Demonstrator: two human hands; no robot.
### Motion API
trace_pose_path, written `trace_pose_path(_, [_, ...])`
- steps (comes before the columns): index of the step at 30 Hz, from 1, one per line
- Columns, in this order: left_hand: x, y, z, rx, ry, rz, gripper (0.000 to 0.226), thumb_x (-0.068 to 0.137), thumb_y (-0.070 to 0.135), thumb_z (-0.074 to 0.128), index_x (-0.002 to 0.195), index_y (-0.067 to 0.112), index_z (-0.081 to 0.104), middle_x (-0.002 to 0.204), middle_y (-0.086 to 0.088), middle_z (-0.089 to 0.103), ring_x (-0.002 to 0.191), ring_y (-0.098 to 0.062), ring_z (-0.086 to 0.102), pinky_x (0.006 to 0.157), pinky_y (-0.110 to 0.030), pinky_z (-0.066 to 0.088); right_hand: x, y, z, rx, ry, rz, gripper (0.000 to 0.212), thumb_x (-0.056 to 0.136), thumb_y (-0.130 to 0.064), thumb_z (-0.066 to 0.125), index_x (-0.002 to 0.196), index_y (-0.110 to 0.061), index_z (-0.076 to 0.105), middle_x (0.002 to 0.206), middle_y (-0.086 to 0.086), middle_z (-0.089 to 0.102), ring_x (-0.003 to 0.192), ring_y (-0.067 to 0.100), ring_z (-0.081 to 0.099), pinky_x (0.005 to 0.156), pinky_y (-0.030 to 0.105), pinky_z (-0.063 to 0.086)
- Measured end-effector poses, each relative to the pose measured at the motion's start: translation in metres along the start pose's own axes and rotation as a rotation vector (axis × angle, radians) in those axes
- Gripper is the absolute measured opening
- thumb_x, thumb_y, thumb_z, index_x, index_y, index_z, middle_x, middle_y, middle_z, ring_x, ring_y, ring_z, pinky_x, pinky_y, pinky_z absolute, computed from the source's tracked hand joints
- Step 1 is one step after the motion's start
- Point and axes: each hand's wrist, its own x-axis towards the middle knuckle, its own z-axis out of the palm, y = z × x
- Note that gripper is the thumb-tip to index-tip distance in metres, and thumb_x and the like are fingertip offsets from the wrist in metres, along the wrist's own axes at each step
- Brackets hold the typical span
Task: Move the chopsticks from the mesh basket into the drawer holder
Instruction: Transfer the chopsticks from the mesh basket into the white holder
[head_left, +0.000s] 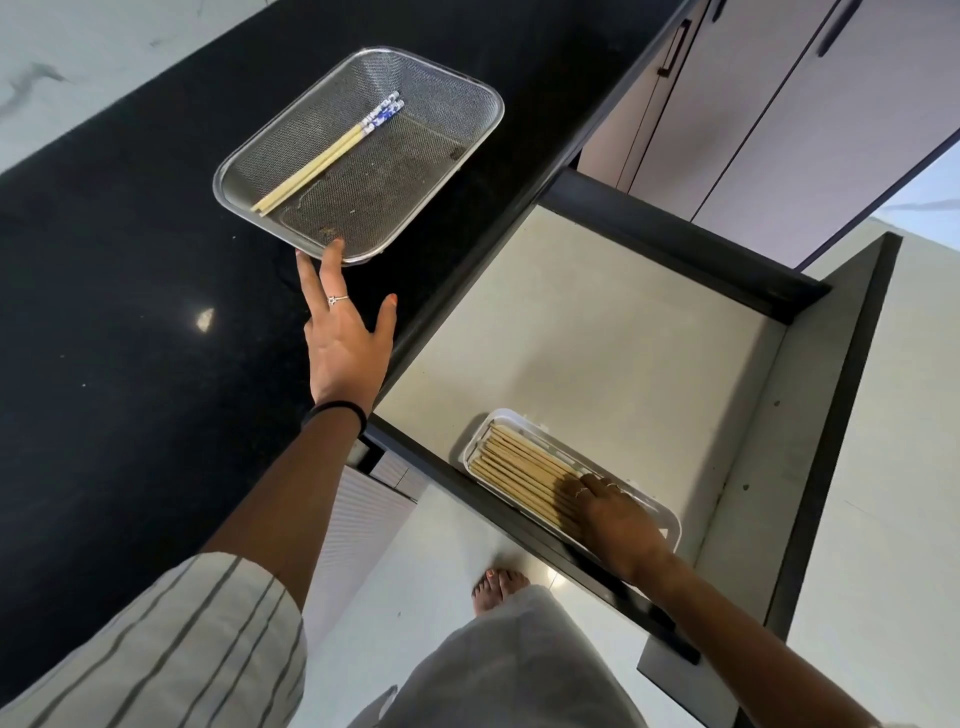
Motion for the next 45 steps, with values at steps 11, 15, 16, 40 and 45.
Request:
trace_pose_path(11, [-0.004,0.007,-0.003,0.013,0.000,0.000,0.071,0.094,0.036,0.057,0.147,0.041,0.009,0.161,-0.004,-0.004,0.118,-0.047,0.050,0.095,-0.054,0.048,-0.003,-0.003,-0.031,0.015,-0.002,-0.134,0.053,0.092,-0.026,0.056,0.142,-0.025,0.039,0.150,-0.003,0.035,0.131,0.017,0.041,0.109,0.024,0.033])
trace_pose_path(15, [-0.004,0.010,-0.002,0.049,0.013,-0.035,0.072,0.094,0.039,0.055,0.149,0.038,0.008,0.161,-0.005,-0.005,0.115,-0.049,0.050,0.093,-0.053,0.048,0.009,-0.018,-0.059,0.122,0.116,-0.169,0.035,0.096,-0.015,0.048,0.129,-0.022,0.055,0.144,-0.002,0.043,0.125,0.018,0.044,0.102,0.022,0.039])
trace_pose_path(16, [-0.004,0.011,-0.003,0.053,0.010,-0.040,0.072,0.094,0.039,0.055,0.149,0.037,0.009,0.161,-0.005,-0.005,0.115,-0.049,0.050,0.093,-0.053,0.047,0.013,-0.025,-0.070,0.163,0.166,-0.180,0.032,0.095,-0.014,0.049,0.125,-0.021,0.059,0.141,-0.002,0.046,0.124,0.018,0.046,0.100,0.023,0.041])
trace_pose_path(40, [-0.002,0.012,0.003,0.109,0.044,-0.060,0.075,0.089,0.052,0.059,0.146,0.039,0.012,0.161,-0.010,0.004,0.106,-0.039,0.057,0.092,-0.051,0.047,0.249,-0.226,-0.303,-0.171,0.296,-0.390,0.051,0.095,-0.015,0.050,0.144,-0.015,0.035,0.151,0.003,0.034,0.133,0.027,0.043,0.108,0.045,0.040])
trace_pose_path(45, [-0.001,0.010,0.002,0.081,0.032,-0.093,0.075,0.089,0.053,0.058,0.145,0.042,0.008,0.161,-0.002,0.000,0.107,-0.038,0.056,0.091,-0.052,0.048,0.286,-0.237,-0.307,-0.282,0.273,-0.345,0.061,0.093,-0.006,0.050,0.148,-0.017,0.027,0.157,0.003,0.025,0.139,0.026,0.034,0.113,0.046,0.035])
